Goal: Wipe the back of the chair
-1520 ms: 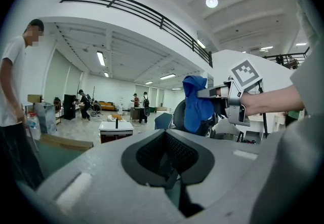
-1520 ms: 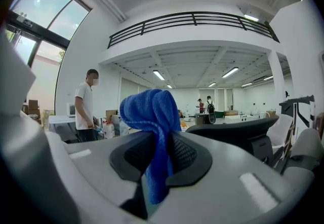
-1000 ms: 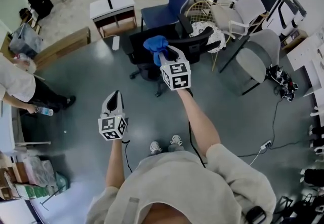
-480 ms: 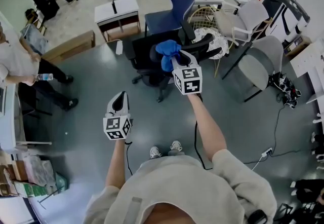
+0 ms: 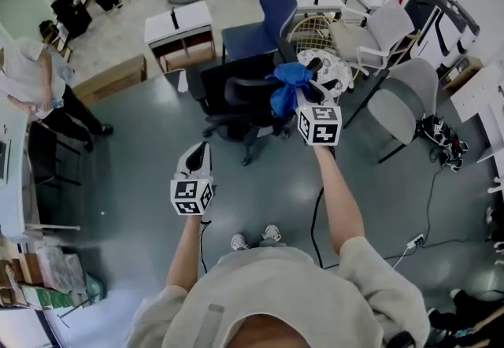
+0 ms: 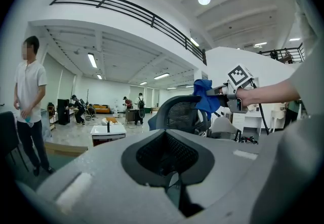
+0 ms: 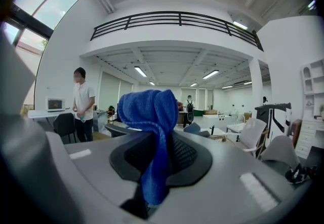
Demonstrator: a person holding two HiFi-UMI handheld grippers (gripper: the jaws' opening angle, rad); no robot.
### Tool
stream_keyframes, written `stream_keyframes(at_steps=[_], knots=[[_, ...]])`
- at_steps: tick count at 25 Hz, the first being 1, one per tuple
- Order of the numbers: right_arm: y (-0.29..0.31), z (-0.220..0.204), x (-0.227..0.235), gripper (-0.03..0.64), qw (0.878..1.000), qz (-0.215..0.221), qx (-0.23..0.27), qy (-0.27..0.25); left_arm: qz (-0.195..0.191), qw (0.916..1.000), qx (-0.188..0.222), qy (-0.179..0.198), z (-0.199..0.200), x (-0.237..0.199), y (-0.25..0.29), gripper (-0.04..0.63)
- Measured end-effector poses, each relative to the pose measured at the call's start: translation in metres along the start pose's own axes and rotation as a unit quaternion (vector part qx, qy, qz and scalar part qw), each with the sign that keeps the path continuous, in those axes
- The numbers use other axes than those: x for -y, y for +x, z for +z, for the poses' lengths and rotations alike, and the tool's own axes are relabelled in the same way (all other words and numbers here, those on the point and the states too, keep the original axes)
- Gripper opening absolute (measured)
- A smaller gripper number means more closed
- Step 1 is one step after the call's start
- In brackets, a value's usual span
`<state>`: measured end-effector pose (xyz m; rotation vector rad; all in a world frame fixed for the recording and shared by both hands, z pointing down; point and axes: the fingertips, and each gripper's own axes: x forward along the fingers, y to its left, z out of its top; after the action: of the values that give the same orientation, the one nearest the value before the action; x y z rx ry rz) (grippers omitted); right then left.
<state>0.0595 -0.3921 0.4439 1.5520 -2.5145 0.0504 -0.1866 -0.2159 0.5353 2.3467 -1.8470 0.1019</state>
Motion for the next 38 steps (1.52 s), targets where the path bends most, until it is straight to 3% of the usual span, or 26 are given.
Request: stream_keyframes(at_steps=[11, 22, 28, 38], knots=[[0.013, -0.010, 0.095, 0.068, 0.999, -0.044, -0.017, -0.001, 0.020, 0.9997, -0.004, 0.011, 0.005, 0.005, 0.006, 0.005], [0.006, -0.011, 0.122, 0.069, 0.997, -0.072, -0.014, 0.005, 0.040, 0.9991, -0.007, 0.012, 0.008, -0.006, -0.010, 0.005], [-0.017, 0.003, 0.089, 0.069, 0.998, -0.061, 0.011, 0.010, 0.038, 0.9992, 0.005, 0.008, 0.012, -0.015, -0.017, 0.005], [-0.026, 0.008, -0.035, 0.069, 0.999, 0.019, 0.030, -0.004, 0.017, 0.9999, 0.003, 0.000, 0.003, -0.011, -0.024, 0.005]])
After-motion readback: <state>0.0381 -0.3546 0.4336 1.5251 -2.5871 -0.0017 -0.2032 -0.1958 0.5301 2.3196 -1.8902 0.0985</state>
